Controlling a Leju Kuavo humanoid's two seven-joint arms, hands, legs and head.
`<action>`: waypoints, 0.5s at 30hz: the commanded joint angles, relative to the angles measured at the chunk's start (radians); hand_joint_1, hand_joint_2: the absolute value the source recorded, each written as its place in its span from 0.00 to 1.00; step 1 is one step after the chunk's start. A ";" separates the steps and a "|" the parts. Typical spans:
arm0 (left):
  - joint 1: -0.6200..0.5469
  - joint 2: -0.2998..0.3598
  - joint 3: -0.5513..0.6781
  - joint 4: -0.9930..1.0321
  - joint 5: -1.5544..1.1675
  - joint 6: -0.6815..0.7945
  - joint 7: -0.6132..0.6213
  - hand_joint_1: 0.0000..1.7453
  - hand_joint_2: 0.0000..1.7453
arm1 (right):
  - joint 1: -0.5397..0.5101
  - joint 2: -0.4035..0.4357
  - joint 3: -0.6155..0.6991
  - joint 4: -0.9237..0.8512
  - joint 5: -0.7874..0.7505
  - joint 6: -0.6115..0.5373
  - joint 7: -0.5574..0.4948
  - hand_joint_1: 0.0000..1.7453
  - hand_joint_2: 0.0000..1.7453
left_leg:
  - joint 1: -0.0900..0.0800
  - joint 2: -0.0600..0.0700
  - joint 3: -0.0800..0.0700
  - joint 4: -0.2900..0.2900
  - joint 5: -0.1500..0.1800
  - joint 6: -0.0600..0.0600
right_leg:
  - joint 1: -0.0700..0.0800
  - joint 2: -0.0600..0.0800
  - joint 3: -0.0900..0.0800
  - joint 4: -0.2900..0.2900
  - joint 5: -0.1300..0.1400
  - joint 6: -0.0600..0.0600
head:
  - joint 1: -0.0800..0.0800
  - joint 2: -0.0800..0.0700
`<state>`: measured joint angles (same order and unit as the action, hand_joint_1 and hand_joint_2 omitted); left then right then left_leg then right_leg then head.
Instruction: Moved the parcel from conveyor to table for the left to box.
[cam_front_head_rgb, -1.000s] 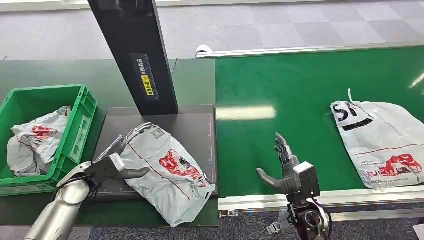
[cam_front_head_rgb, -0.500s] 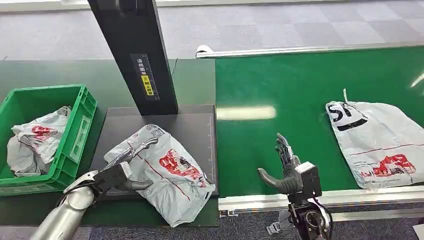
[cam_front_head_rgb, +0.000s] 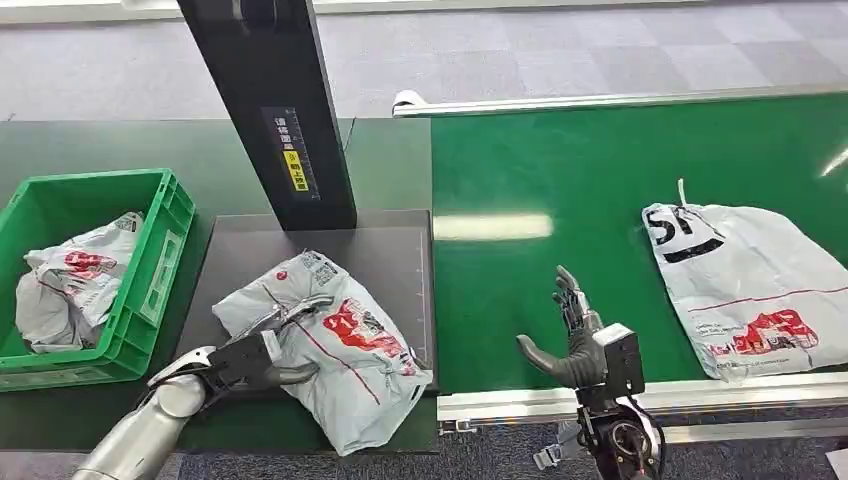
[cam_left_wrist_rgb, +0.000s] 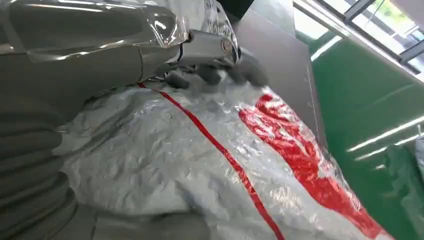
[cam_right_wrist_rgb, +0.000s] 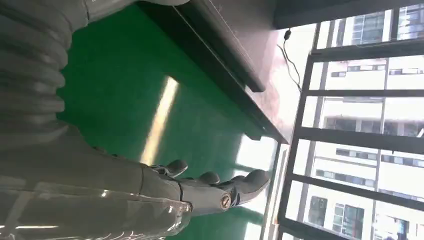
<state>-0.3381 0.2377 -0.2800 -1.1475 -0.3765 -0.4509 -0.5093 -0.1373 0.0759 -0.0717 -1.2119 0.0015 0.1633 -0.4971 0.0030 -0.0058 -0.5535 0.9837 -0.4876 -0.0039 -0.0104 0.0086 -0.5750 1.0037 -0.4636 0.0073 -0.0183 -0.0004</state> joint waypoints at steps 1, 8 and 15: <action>-0.014 -0.025 -0.053 0.069 0.017 0.014 -0.008 1.00 1.00 | 0.006 -0.004 0.002 0.018 -0.004 -0.003 0.002 0.00 1.00 | 0.000 -0.001 0.002 -0.002 0.001 0.000 | 0.000 -0.002 0.002 -0.002 0.000 0.000 | 0.000 0.000; 0.007 -0.063 -0.008 -0.079 0.079 0.066 -0.093 1.00 1.00 | 0.027 0.004 -0.006 0.003 -0.011 0.001 -0.004 0.00 1.00 | 0.000 -0.001 0.000 -0.001 0.000 0.000 | 0.000 -0.002 0.001 -0.001 0.000 0.000 | 0.000 0.000; 0.014 -0.067 0.003 -0.114 0.088 0.095 -0.114 1.00 1.00 | 0.028 0.006 -0.008 0.001 -0.012 0.001 -0.006 0.00 1.00 | 0.000 0.001 0.000 -0.001 0.000 -0.001 | 0.000 0.000 0.000 -0.001 0.000 0.000 | 0.000 0.000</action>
<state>-0.3291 0.1987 -0.2941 -1.2295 -0.2934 -0.3849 -0.5913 -0.1068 0.0763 -0.0717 -1.2181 -0.0046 0.1644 -0.5009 0.0030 -0.0057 -0.5542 0.9837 -0.4877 -0.0039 -0.0103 0.0087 -0.5754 1.0037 -0.4636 0.0073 -0.0179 -0.0004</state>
